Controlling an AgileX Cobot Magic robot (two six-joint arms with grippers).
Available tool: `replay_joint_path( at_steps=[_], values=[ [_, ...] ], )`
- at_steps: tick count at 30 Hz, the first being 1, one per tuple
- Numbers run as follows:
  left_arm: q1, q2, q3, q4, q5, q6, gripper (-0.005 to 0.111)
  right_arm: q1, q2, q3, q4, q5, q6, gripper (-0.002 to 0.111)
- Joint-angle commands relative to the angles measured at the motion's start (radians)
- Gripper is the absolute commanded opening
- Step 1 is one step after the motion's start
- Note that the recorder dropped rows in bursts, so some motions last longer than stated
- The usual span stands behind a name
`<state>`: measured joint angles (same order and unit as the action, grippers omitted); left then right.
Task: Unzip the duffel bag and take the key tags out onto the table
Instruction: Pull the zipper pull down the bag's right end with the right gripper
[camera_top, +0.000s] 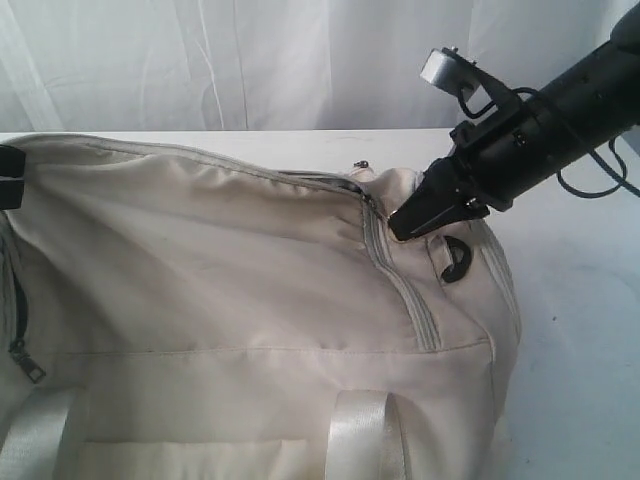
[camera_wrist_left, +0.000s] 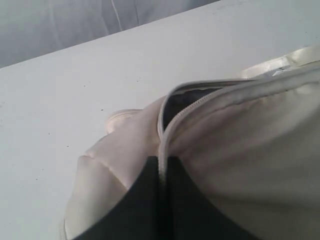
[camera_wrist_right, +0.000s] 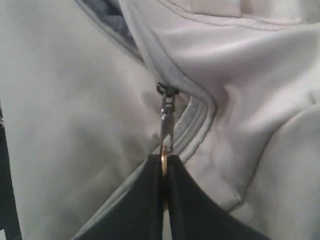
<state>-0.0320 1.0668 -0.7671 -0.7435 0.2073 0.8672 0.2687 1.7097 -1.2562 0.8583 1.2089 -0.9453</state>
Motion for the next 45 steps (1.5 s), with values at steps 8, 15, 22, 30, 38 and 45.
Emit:
replay_joint_path(
  at_steps=[8,15,22,30,38,45],
  values=[
    [0.009,-0.011,-0.001,-0.011,-0.019,0.001,0.0,-0.008,-0.065,0.114,0.033,0.012,-0.074,0.0],
    [0.009,-0.011,-0.001,-0.011,-0.003,0.001,0.0,-0.008,-0.105,0.141,0.126,0.012,-0.179,0.0],
    [0.009,-0.04,-0.003,-0.011,0.049,0.027,0.0,-0.008,-0.105,0.141,0.162,0.012,-0.199,0.0],
    [0.009,-0.083,-0.003,-0.013,0.054,0.083,0.0,-0.008,-0.105,0.141,0.184,0.012,-0.202,0.0],
    [0.009,-0.083,-0.003,-0.034,0.056,0.083,0.028,-0.008,-0.105,0.141,0.184,0.012,-0.202,0.0],
    [0.009,-0.1,-0.041,-0.205,0.105,0.219,0.062,-0.008,-0.105,0.141,0.184,0.012,-0.202,0.0]
  ],
)
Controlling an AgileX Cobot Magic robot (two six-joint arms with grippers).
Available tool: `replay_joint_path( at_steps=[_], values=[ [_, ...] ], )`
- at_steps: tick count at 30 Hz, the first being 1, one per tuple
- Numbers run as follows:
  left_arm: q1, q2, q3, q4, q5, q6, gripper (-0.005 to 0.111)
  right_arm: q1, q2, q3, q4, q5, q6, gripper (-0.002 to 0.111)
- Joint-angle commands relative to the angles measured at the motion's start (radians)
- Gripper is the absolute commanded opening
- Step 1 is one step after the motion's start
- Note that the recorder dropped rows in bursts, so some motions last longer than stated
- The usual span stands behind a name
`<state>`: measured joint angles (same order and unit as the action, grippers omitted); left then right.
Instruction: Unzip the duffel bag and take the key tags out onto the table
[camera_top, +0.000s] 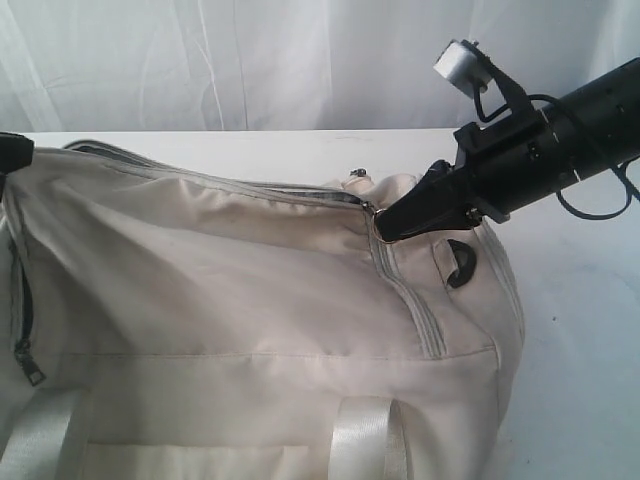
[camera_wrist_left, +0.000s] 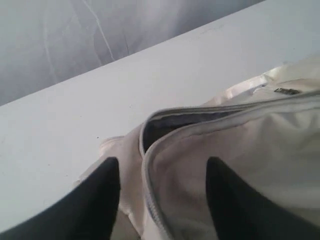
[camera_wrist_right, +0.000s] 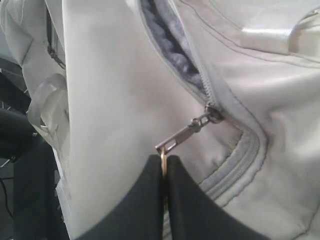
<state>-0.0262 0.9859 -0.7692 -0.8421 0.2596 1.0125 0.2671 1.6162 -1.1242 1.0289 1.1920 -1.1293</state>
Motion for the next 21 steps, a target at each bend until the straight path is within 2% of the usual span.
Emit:
replay_joint_path(
  at_steps=[1,5,10,15,17,20,21],
  values=[
    [0.003,-0.02,-0.06,-0.129,0.083,0.099,0.061,-0.006,-0.012,0.009,0.013,0.029,-0.018,0.0],
    [0.003,-0.02,-0.153,-0.258,0.245,0.271,0.061,-0.006,-0.012,0.009,0.013,0.029,-0.018,0.0],
    [0.001,-0.018,-0.185,-0.417,0.448,0.578,0.061,-0.006,-0.012,0.009,0.013,0.029,-0.018,0.0],
    [-0.001,0.064,-0.185,-0.48,0.614,0.651,0.061,-0.006,-0.012,0.009,0.013,0.029,-0.018,0.0],
    [-0.045,0.112,-0.185,-0.516,0.657,0.718,0.061,-0.006,-0.012,0.009,0.013,0.029,-0.018,0.0],
    [-0.186,0.196,-0.185,-0.511,0.616,0.848,0.061,-0.006,-0.012,0.009,0.013,0.029,-0.018,0.0],
    [-0.236,0.226,-0.185,-0.499,0.557,0.876,0.061,-0.006,-0.012,0.009,0.013,0.029,-0.018,0.0]
  ],
)
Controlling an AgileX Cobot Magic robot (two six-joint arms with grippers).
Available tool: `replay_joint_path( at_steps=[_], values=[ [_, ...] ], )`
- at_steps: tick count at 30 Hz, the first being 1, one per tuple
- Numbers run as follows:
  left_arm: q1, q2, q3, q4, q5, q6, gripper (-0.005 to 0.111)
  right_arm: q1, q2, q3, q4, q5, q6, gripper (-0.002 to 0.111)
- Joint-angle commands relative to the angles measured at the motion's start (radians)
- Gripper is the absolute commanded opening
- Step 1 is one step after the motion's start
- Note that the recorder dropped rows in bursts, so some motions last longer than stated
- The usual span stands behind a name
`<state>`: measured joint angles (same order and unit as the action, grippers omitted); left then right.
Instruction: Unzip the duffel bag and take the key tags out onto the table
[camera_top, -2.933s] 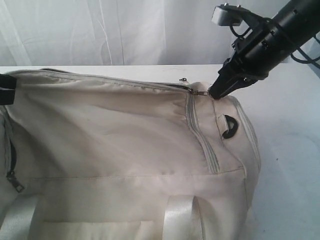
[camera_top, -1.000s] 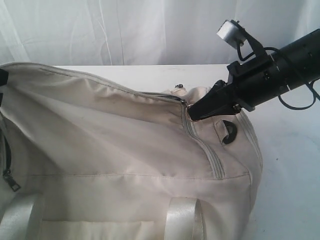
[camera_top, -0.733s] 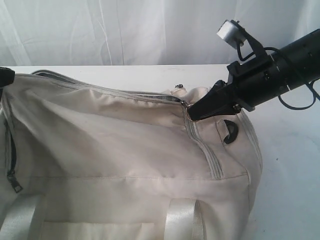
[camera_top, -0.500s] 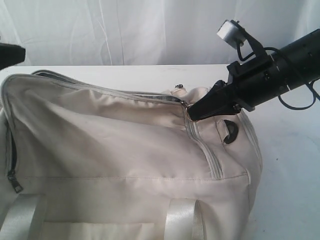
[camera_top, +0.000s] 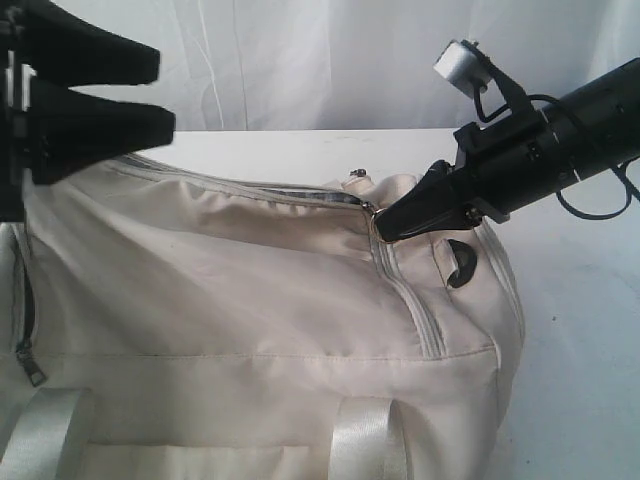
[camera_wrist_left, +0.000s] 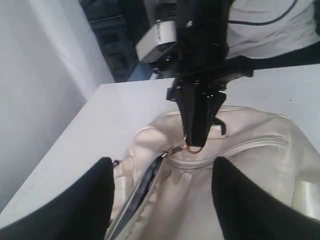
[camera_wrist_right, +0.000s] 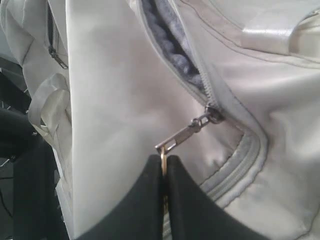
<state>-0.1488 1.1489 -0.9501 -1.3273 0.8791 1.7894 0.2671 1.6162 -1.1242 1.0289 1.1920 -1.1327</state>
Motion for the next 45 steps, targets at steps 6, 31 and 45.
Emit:
replay_joint_path(
  at_steps=[6,31,45],
  values=[
    [-0.273,0.177,-0.005,-0.001,-0.196,0.212,0.061,-0.006,-0.012,0.009,0.013,0.029,-0.037,0.0],
    [-0.443,0.354,-0.083,-0.168,-0.468,0.33,0.061,-0.006,-0.012,0.009,0.013,0.029,-0.037,0.0],
    [-0.443,0.452,-0.105,-0.095,-0.537,0.33,0.056,-0.006,-0.012,0.009,0.013,0.029,-0.037,0.0]
  ],
)
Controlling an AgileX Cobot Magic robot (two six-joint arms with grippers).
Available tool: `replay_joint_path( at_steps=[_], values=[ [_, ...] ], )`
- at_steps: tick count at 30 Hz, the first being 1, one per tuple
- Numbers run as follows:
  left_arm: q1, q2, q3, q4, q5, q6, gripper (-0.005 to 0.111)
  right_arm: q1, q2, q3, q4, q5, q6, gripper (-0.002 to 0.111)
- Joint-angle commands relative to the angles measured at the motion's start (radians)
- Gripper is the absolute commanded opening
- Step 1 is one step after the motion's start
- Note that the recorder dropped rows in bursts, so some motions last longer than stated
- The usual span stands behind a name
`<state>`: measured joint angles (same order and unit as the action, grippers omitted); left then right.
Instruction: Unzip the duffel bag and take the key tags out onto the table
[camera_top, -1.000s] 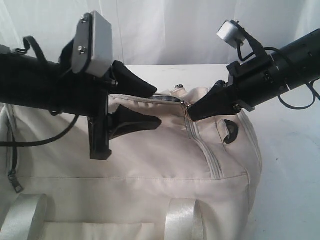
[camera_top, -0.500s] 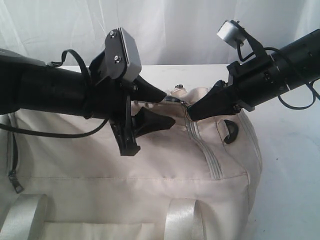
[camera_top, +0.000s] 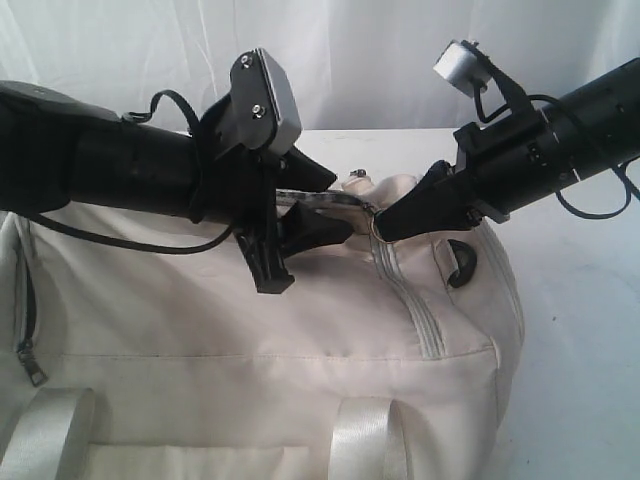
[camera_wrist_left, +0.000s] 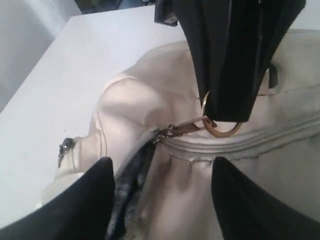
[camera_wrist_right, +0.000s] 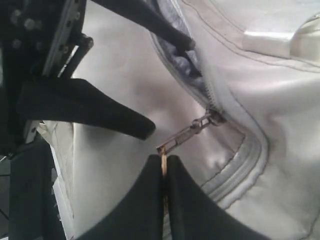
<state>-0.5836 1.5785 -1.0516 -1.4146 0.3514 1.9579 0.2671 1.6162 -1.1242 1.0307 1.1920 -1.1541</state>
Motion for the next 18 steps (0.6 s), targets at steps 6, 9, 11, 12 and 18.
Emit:
replay_joint_path(
  at_steps=[6,9,11,12,18],
  values=[
    [-0.008,0.045,-0.003,-0.01,-0.026,0.162,0.031,-0.006,-0.012,0.009,0.011,0.029,-0.016,0.0],
    [-0.008,0.045,-0.008,-0.01,-0.026,0.162,0.02,-0.006,-0.012,0.009,0.011,0.029,-0.02,0.0],
    [-0.008,0.045,-0.008,-0.018,-0.028,0.162,0.013,-0.006,-0.012,0.009,0.011,0.029,-0.02,0.0],
    [-0.008,0.045,-0.008,-0.02,-0.033,0.162,0.01,-0.006,-0.012,0.009,0.011,0.029,-0.02,0.0],
    [-0.008,0.042,-0.008,-0.051,-0.048,0.162,0.0,-0.006,-0.012,0.009,-0.004,0.005,-0.02,0.0]
  ],
)
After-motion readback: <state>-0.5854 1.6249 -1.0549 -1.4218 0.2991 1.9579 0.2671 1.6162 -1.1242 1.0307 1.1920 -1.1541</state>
